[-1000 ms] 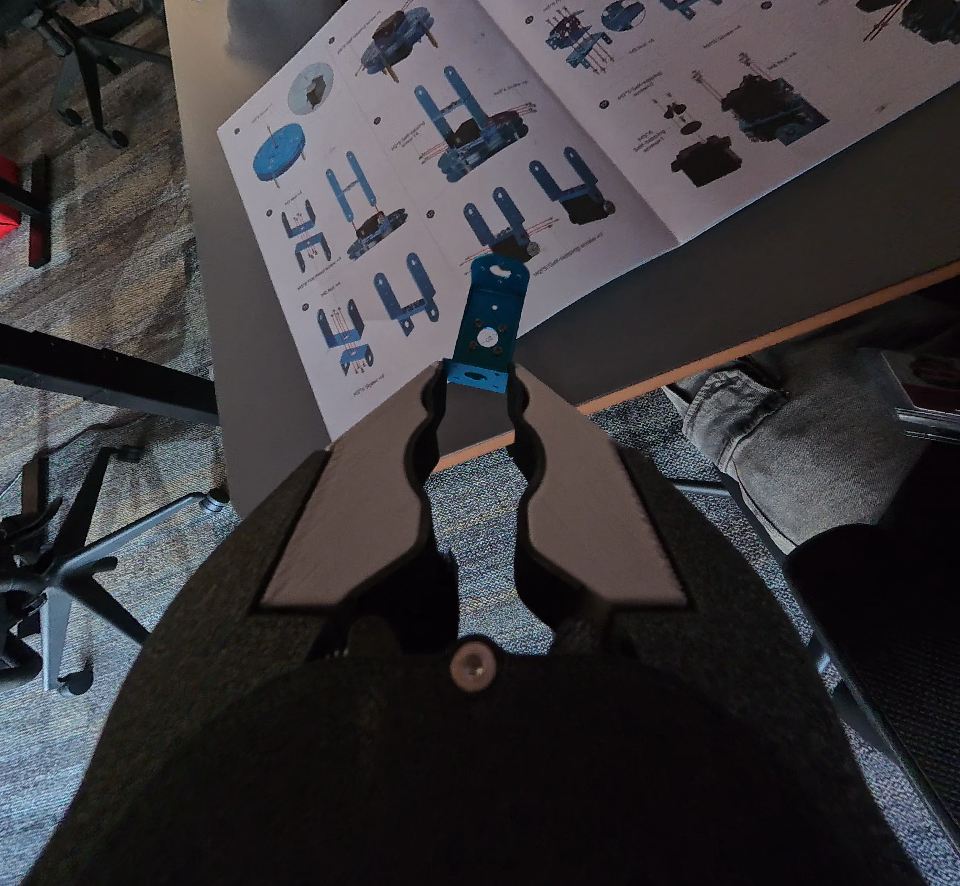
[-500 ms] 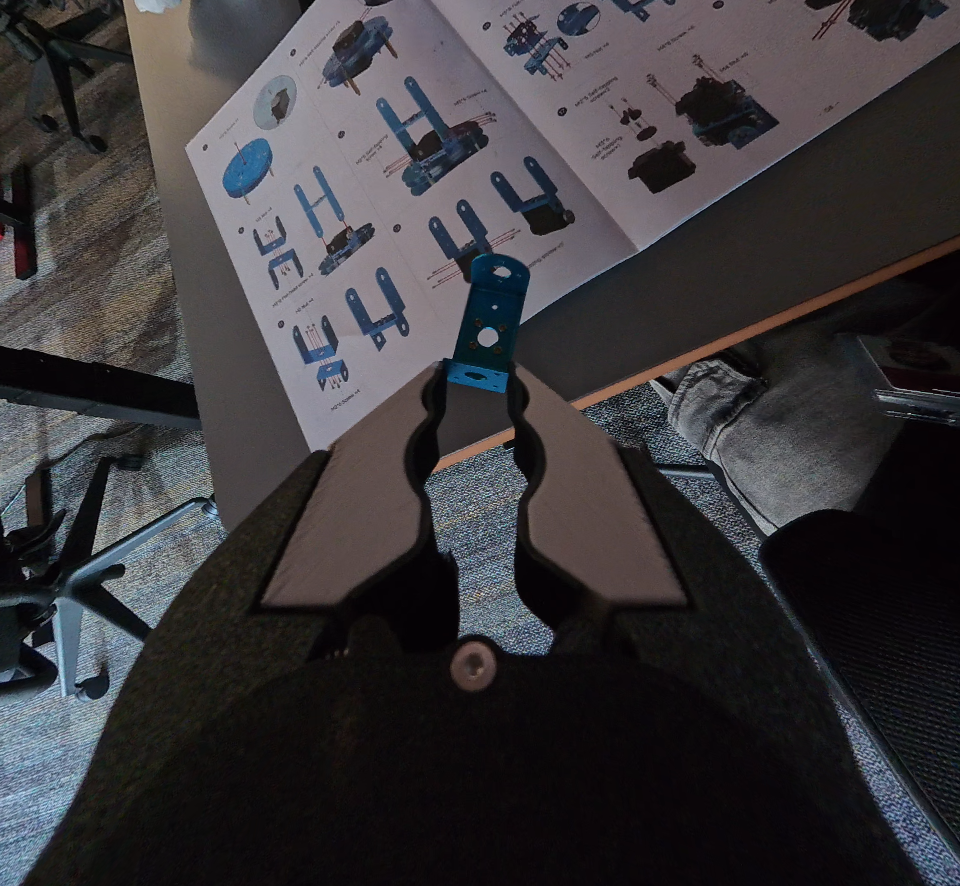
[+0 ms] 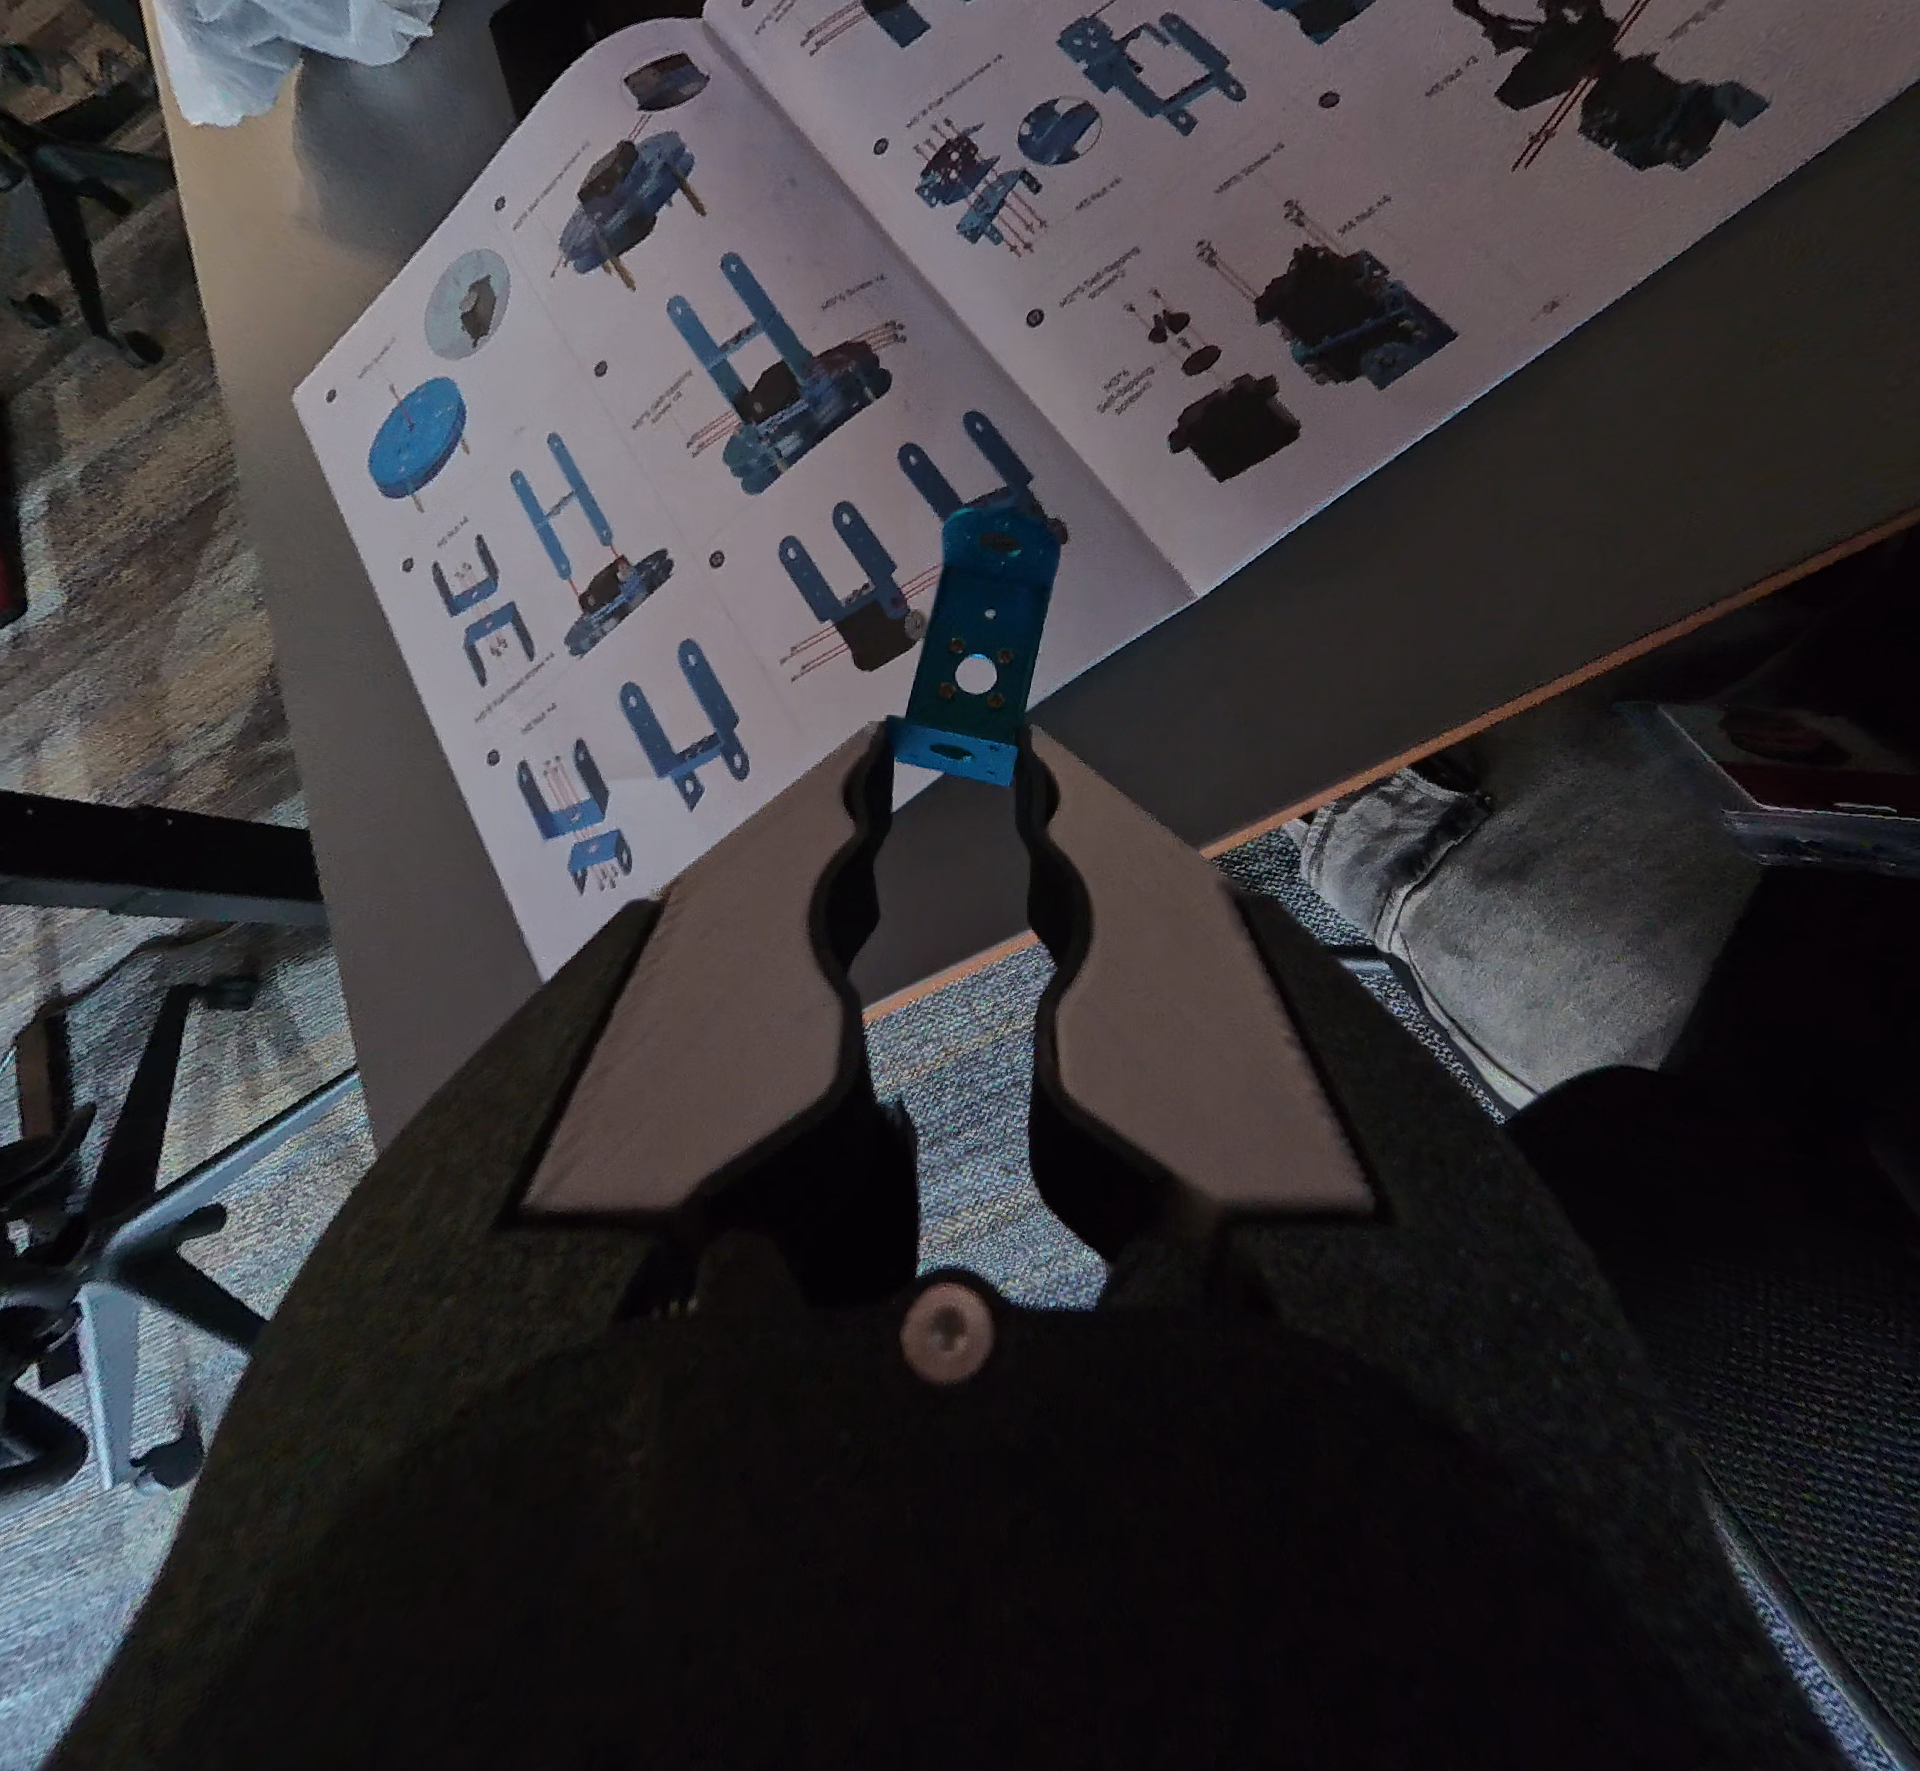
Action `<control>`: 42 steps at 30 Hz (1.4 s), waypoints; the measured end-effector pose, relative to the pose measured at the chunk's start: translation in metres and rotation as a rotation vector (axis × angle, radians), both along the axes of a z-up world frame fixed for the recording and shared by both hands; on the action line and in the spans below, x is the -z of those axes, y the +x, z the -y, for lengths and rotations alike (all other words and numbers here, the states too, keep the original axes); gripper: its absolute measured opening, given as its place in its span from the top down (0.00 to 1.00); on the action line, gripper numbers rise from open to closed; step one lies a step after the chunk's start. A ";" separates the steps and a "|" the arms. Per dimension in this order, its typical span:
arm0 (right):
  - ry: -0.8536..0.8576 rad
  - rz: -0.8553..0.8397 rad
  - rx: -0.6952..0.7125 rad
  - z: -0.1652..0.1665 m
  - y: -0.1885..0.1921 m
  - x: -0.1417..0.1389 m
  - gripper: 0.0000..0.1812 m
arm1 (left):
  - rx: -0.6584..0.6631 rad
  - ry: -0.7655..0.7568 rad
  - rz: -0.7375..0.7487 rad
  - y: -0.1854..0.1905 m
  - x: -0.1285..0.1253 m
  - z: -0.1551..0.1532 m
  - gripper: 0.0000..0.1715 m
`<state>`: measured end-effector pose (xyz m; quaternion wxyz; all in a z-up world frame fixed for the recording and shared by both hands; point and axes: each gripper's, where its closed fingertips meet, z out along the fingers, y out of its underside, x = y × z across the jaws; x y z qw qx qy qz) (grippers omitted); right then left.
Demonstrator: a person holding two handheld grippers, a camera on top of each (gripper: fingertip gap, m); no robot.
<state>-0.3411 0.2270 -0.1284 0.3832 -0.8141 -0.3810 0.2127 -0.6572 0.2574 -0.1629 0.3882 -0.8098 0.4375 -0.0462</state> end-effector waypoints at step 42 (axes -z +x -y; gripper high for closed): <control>-0.033 -0.079 -0.293 -0.037 0.054 0.035 0.87 | 0.143 -0.023 0.051 0.092 0.004 0.012 0.87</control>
